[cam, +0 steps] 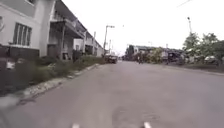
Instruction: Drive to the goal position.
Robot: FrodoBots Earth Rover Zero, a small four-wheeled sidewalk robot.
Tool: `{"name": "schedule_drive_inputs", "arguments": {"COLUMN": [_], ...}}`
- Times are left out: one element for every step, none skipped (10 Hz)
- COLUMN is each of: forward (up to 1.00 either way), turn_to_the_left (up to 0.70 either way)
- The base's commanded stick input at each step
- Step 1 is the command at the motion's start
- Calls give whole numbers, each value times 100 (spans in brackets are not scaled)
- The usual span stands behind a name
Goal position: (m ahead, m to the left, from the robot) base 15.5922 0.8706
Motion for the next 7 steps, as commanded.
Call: {"name": "schedule_drive_inputs", "arguments": {"forward": [70, 70, 70, 70, 70, 70, 70], "turn_to_the_left": [1, 3, 1, 7, 6, 6, 1]}}
